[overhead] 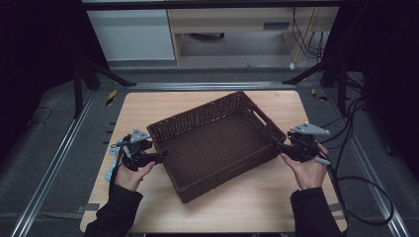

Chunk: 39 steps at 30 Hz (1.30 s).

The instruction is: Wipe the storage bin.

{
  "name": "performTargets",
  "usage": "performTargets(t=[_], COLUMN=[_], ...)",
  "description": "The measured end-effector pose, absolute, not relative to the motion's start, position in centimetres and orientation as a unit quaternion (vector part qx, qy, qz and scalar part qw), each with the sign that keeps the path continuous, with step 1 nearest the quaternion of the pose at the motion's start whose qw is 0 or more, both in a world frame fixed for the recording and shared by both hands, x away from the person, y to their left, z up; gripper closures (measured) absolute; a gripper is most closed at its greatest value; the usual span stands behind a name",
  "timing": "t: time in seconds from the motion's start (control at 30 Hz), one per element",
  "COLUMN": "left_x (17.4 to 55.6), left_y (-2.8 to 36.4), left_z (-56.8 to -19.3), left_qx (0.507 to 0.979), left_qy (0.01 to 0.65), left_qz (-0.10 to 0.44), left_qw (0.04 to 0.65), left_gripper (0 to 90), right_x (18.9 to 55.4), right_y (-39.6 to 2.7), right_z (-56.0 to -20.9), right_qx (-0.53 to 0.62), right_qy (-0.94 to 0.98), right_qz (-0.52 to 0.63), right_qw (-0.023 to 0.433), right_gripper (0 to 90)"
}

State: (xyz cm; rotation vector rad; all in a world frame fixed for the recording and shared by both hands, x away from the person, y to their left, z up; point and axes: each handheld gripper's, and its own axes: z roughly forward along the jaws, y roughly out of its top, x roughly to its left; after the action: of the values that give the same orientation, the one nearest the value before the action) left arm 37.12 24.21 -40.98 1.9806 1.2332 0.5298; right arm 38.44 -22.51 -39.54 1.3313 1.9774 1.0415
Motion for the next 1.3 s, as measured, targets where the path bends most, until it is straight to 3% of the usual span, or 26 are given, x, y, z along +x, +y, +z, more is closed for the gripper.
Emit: performTargets(t=[0.37, 0.83, 1.07, 1.23, 1.3], left_x=[37.2, 42.0, 43.7, 43.1, 42.7], left_y=[24.9, 27.4, 28.1, 27.6, 27.3], left_z=[-40.1, -40.1, -41.3, -41.2, -41.0], left_qx=[0.765, 0.772, 0.775, 0.78, 0.783], left_qy=[0.474, 0.455, 0.46, 0.45, 0.45], left_qz=[0.239, 0.26, 0.224, 0.223, 0.226], left_qw=[0.366, 0.36, 0.372, 0.373, 0.365], left_gripper=[30.8, 30.1, 36.9, 51.6, 51.8], right_x=[39.0, 40.3, 40.2, 39.8, 39.8], right_y=[-21.5, -21.5, -21.4, -20.8, -20.4], right_z=[-40.7, -41.1, -40.8, -40.4, -40.5], right_qx=[0.512, 0.51, 0.501, 0.49, 0.488], right_qy=[0.721, 0.719, 0.724, 0.73, 0.734], right_qz=[0.39, 0.379, 0.382, 0.389, 0.387], right_qw=[0.256, 0.281, 0.28, 0.275, 0.27], right_gripper=[39.3, 41.2, 41.1, 40.7, 40.7])
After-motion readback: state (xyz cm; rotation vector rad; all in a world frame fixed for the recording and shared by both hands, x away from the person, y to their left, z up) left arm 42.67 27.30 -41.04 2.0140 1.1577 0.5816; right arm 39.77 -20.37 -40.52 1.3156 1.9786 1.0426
